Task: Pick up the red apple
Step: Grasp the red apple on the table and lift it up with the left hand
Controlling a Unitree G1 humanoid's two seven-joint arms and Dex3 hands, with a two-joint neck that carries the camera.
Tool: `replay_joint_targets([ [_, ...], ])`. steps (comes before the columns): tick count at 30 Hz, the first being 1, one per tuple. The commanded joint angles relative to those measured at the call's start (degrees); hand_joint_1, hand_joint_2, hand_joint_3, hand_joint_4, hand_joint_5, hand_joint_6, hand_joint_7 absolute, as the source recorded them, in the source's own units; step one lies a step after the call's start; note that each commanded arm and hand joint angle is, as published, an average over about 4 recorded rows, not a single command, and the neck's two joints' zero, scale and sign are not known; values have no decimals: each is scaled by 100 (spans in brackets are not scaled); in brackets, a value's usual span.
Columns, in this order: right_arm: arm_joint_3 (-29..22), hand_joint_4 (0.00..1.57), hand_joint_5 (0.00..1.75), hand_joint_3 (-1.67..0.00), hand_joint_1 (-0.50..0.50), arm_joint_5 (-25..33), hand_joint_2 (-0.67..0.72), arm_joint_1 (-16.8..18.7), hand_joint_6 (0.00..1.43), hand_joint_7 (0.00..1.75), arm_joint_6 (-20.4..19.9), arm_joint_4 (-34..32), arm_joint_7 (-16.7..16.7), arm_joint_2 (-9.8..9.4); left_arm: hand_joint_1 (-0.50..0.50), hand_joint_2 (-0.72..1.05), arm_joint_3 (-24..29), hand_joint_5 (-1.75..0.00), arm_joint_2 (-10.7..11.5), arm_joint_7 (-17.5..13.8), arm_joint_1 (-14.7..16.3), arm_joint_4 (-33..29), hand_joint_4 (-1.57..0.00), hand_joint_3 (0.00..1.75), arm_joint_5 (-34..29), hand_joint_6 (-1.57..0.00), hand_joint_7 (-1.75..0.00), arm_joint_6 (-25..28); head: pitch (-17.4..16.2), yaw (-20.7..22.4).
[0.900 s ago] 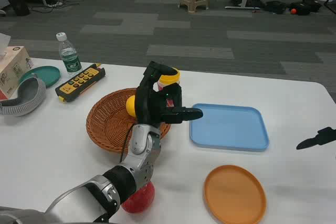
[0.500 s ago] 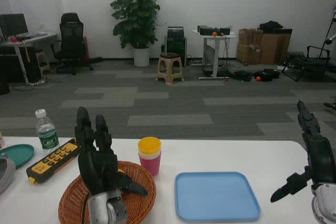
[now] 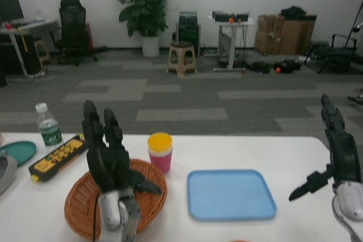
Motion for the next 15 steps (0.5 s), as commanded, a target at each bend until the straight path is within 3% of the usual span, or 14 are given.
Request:
replay_joint_targets([
  [1,-82,0,0,0,-43,23,72,85,0,0,-46,-51,-20,19,50,-72,21,0,43,32,52,-4,0,4,18,0,0,-15,-718,-154],
  [5,-82,0,0,0,-42,20,72,94,0,0,-46,-38,-17,17,50,-72,23,0,48,41,72,-4,0,0,3,0,0,3,-1498,-347],
  [10,-93,0,0,0,-42,23,72,124,0,0,-46,-16,-17,17,50,-72,23,0,81,50,165,-4,0,2,-19,0,0,111,-1823,-380],
  [15,-85,0,0,0,-42,29,72,131,0,0,-46,55,-17,15,50,-61,4,0,160,52,208,-26,0,0,-72,0,0,198,-1800,-292],
])
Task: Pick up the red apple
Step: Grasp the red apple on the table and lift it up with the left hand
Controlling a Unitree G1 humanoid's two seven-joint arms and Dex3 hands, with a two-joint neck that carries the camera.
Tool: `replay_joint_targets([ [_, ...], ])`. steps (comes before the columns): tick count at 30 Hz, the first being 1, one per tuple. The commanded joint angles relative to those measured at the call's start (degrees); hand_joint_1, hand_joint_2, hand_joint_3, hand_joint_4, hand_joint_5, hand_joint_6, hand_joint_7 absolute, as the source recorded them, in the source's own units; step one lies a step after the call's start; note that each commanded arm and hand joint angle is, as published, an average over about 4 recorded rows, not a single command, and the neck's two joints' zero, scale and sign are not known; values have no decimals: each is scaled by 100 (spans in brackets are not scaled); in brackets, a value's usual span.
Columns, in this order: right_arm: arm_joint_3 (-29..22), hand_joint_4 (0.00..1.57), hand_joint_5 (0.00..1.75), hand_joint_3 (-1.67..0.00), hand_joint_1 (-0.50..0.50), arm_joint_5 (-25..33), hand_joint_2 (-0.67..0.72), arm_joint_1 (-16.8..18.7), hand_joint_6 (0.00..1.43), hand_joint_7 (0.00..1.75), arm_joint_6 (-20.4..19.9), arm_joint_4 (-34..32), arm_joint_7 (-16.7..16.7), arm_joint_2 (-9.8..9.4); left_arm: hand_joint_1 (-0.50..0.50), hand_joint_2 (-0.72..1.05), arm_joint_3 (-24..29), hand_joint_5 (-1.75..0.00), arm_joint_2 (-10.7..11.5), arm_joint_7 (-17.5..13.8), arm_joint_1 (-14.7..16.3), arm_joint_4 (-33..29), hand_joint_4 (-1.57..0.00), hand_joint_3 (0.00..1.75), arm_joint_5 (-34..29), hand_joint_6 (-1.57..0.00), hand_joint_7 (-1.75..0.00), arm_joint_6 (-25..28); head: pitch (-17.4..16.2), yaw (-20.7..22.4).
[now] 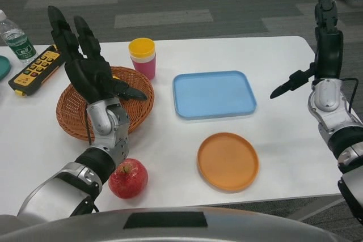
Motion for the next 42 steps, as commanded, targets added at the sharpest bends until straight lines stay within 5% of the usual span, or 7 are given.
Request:
replay_joint_targets([
  [1,-67,0,0,0,-42,29,72,89,0,0,-45,57,-17,14,50,-48,-3,0,136,19,101,-35,0,0,-53,0,0,115,41,41],
  [6,-63,0,0,0,-44,29,72,71,0,0,-45,108,-17,16,50,52,6,0,154,19,108,-59,0,0,-25,0,0,177,103,83],
  [21,-58,0,0,0,-42,29,72,-34,0,0,-36,275,-17,34,50,74,83,0,169,6,53,-55,0,0,-3,0,0,414,417,213],
  [25,-61,0,0,0,-42,27,72,-58,0,0,-29,327,-17,34,50,96,112,0,360,-420,114,-246,0,0,-163,0,0,570,515,319],
  [33,-67,0,0,0,-42,7,72,-161,0,0,-27,538,-17,25,50,29,107,0,1336,-1062,960,-1672,0,0,-117,0,0,1706,647,636],
  [37,-67,0,0,0,-42,3,72,-254,0,0,-27,751,-17,25,50,-2,178,0,1415,-1291,1316,-2109,0,0,-106,0,0,2097,676,740],
  [42,-67,0,0,0,-42,1,72,-438,0,0,-18,1211,-17,-8,50,-13,925,0,1349,-1978,1938,-3126,0,0,467,0,0,3444,675,635],
])
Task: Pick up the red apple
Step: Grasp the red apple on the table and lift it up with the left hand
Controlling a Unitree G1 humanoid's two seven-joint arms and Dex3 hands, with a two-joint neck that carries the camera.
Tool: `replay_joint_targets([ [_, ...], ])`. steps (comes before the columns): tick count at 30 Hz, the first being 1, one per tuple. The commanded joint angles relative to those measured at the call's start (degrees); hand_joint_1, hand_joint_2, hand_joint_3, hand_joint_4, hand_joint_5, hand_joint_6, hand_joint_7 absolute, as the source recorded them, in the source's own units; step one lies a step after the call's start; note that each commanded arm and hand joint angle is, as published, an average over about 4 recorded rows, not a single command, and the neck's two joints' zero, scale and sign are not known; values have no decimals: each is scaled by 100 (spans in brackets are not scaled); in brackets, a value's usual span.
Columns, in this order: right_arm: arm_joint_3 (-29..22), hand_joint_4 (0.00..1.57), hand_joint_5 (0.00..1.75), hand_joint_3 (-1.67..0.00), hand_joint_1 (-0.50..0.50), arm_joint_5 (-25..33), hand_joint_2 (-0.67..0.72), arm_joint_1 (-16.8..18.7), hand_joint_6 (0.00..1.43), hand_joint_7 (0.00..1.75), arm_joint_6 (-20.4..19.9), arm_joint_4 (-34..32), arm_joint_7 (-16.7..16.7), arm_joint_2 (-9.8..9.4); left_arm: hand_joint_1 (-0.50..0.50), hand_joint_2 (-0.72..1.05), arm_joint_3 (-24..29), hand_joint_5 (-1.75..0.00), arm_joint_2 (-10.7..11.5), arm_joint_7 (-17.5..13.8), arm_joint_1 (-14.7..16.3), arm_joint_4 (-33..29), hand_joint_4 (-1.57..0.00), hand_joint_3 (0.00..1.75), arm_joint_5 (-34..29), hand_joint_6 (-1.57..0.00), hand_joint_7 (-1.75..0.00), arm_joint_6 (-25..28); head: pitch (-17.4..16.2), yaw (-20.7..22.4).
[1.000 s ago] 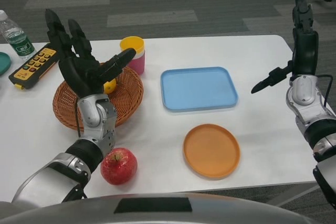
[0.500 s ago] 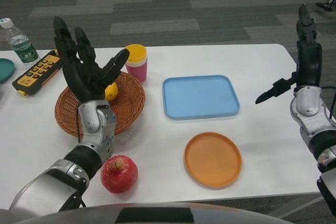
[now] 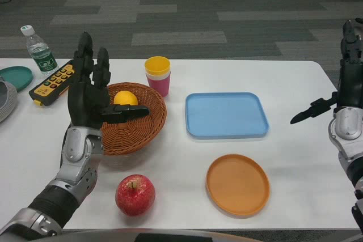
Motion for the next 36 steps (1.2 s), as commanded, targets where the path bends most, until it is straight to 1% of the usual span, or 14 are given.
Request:
replay_joint_targets([
  [1,-54,0,0,0,-42,11,72,-212,0,0,10,352,-18,-59,50,-17,614,0,-2,-491,413,-755,0,0,524,0,0,1071,-31,-76],
  [6,-54,0,0,0,-42,18,72,-304,0,0,39,574,-18,-105,50,-28,937,0,11,-972,591,-1256,0,2,952,0,0,1790,-168,-244],
  [9,-50,0,0,0,-42,4,72,-335,0,0,61,627,-18,-149,50,-33,963,0,103,-1100,657,-1445,0,4,1066,0,0,2097,-216,-306],
  [12,-46,0,0,0,-42,-4,72,-359,0,0,87,734,-18,-193,50,-37,816,0,409,-1146,734,-1669,0,4,979,0,0,2398,-298,-356],
  [13,-46,0,0,0,-42,-4,72,-361,0,0,98,767,-18,-208,50,-37,653,0,606,-1155,728,-1757,0,4,853,0,0,2517,-315,-364],
  [14,-46,0,0,0,-42,-4,72,-361,0,0,105,778,-18,-219,50,-37,517,0,745,-1159,712,-1809,0,7,741,0,0,2603,-335,-375],
  [16,-46,0,0,0,-42,-2,72,-361,0,0,113,787,-18,-246,50,-37,8,0,1204,-1166,604,-1913,0,7,467,0,0,2783,-372,-371],
  [18,-46,0,0,0,-43,2,72,-361,0,0,113,783,-18,-261,50,-39,-432,0,1538,-1168,462,-1933,0,7,308,0,0,2831,-389,-339],
  [19,-46,0,0,0,-43,7,72,-361,0,0,113,776,-18,-272,50,-44,-623,0,1646,-1172,372,-1933,0,4,253,0,0,2851,-400,-321],
  [22,-46,0,0,0,-42,13,72,-357,0,0,113,758,-18,-294,50,-55,-970,0,1778,-1227,191,-1928,0,0,188,0,0,2906,-435,-279],
  [26,-37,0,0,0,-42,13,72,-339,0,0,113,728,-22,-334,50,-55,-1269,0,1896,-1271,95,-1911,0,4,271,0,0,2857,-485,-227],
  [28,-24,0,0,0,-42,13,72,-326,0,0,113,715,-26,-364,50,-53,-1300,0,1896,-1324,95,-1902,0,4,504,0,0,2792,-515,-216],
  [32,-6,0,0,0,-42,13,72,-304,0,0,113,710,-26,-400,50,-46,-1326,0,1905,-1605,103,-1911,0,4,1023,0,0,2792,-576,-229],
  [36,12,0,0,0,-42,13,72,-291,0,0,113,719,-26,-448,50,-46,-1498,0,1892,-1939,-59,-1981,0,4,1427,0,0,3068,-623,-178],
])
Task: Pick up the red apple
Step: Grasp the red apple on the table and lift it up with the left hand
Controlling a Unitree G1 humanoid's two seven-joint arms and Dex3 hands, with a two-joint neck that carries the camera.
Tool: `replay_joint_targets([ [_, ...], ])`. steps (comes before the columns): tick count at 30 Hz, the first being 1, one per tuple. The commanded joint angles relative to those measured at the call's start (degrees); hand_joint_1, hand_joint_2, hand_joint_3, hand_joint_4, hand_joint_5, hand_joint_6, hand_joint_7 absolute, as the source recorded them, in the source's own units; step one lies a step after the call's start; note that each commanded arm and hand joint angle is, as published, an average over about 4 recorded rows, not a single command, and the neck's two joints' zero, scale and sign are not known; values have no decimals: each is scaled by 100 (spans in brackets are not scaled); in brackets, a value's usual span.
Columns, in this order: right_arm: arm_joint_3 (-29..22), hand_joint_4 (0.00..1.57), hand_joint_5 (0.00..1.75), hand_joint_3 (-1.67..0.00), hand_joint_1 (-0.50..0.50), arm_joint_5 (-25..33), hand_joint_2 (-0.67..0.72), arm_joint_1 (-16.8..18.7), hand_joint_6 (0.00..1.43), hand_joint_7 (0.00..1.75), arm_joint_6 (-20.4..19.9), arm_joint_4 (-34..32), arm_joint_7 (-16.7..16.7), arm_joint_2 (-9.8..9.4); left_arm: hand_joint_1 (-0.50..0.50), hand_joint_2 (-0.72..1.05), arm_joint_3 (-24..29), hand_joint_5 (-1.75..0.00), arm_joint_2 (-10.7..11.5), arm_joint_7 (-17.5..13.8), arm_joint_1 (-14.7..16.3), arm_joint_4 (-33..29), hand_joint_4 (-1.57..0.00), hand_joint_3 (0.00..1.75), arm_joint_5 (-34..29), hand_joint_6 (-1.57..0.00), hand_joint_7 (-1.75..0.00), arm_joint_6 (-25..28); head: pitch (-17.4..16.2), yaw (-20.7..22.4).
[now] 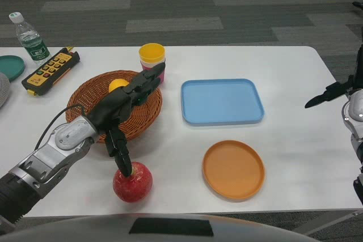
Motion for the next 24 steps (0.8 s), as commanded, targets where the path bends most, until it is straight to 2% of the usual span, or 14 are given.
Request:
replay_joint_targets([
  [1,2,0,0,0,-42,16,72,-29,0,0,4,7,-26,-132,50,-46,-221,0,73,-230,-239,-59,0,4,276,0,0,186,-17,30],
  [13,2,0,0,0,-44,16,72,-51,0,0,4,3,-26,-238,50,-37,-704,0,145,-472,-655,-132,0,9,608,0,0,289,-125,41],
  [17,-7,0,0,0,-42,16,72,-55,0,0,4,7,-26,-238,50,-37,-744,0,150,-621,-650,-154,0,0,845,0,0,289,-148,40],
  [20,-7,0,0,0,-42,16,72,-55,0,0,4,10,-26,-229,50,-37,-755,0,145,-643,-661,-176,0,0,885,0,0,287,-168,6],
  [24,-7,0,0,0,-44,16,72,-55,0,0,4,21,-26,-220,50,-37,-832,0,123,-617,-716,-246,0,9,849,0,0,280,-200,16],
])
